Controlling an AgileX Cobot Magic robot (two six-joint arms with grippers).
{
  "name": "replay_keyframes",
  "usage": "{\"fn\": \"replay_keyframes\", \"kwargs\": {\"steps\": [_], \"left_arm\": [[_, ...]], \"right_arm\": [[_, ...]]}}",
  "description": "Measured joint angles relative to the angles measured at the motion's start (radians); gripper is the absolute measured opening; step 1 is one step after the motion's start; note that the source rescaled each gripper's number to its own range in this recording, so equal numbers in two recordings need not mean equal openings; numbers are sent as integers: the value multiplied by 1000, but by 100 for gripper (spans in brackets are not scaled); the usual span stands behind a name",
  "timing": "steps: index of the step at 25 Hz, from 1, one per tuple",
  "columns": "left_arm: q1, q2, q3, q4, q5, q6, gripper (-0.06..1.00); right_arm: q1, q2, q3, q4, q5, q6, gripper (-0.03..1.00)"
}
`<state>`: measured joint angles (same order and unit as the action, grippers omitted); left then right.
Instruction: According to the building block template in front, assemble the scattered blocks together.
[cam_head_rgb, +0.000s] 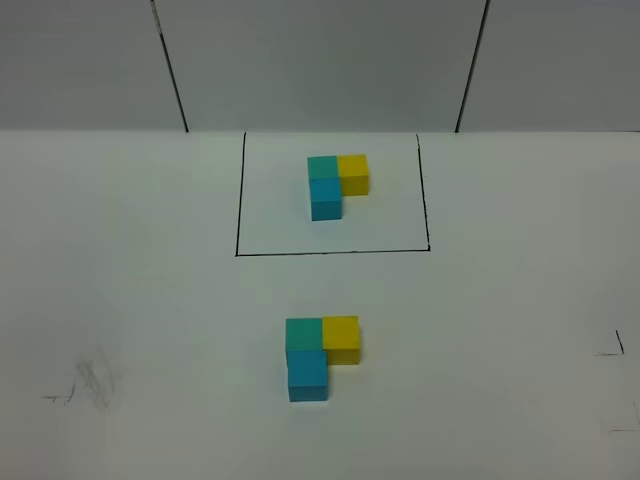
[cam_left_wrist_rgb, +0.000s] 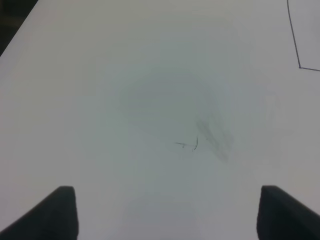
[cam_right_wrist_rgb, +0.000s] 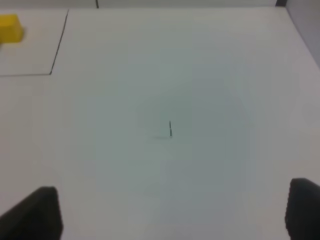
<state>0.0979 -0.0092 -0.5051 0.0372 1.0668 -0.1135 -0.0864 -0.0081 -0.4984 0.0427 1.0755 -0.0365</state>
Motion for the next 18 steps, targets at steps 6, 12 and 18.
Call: {"fn": "replay_keyframes", "kwargs": {"steps": [6, 12, 18], "left_arm": [[0, 0, 0, 0, 0, 0, 59], [0, 0, 0, 0, 0, 0, 59], [0, 0, 0, 0, 0, 0, 59]], "right_arm": [[0, 0, 7, 23, -6, -17, 76], [0, 0, 8, 24, -6, -18, 58], [0, 0, 8, 24, -6, -18, 37]]}}
